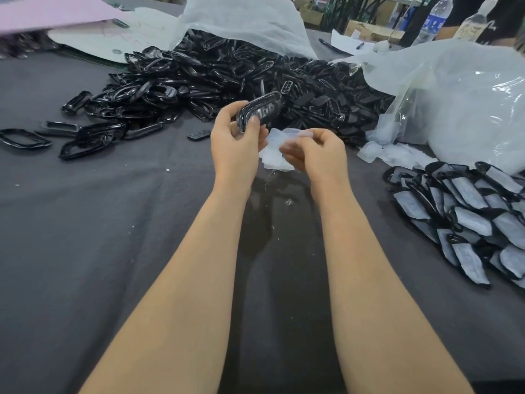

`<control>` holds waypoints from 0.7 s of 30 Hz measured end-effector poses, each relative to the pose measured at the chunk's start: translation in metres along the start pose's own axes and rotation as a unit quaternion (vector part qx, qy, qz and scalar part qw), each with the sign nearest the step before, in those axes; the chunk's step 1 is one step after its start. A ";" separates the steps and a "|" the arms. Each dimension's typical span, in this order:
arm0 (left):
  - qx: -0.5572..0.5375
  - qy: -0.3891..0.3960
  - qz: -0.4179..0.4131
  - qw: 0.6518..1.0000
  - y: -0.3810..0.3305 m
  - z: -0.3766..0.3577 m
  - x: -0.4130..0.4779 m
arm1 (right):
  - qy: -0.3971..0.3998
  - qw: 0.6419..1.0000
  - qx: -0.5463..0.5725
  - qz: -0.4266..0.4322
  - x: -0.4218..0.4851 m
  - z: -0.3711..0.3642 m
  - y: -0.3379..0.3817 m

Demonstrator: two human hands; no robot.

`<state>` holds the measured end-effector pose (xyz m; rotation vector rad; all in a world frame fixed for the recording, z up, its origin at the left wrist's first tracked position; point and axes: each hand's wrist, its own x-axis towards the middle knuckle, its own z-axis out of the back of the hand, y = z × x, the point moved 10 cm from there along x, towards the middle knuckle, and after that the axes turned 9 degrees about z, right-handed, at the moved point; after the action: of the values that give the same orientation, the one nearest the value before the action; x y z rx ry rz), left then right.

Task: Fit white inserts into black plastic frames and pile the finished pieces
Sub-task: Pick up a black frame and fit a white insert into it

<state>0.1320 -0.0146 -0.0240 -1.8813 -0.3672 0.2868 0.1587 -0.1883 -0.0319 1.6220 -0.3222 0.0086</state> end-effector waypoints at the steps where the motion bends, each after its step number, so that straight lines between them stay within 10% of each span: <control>1: -0.011 0.013 -0.005 1.000 -0.003 -0.003 -0.001 | 0.019 1.000 -0.009 -0.005 0.000 -0.004 -0.002; 7: 0.095 -0.003 -0.006 0.995 -0.001 -0.003 -0.002 | 0.105 0.988 -0.112 -0.004 -0.005 -0.019 -0.008; 21: 0.095 -0.025 0.081 0.992 0.026 0.004 0.006 | 0.064 0.989 0.087 -0.096 -0.010 -0.012 -0.008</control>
<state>0.1385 -0.0167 -0.0501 -1.7218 -0.2116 0.4629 0.1534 -0.1743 -0.0406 1.8101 -0.0657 -0.0064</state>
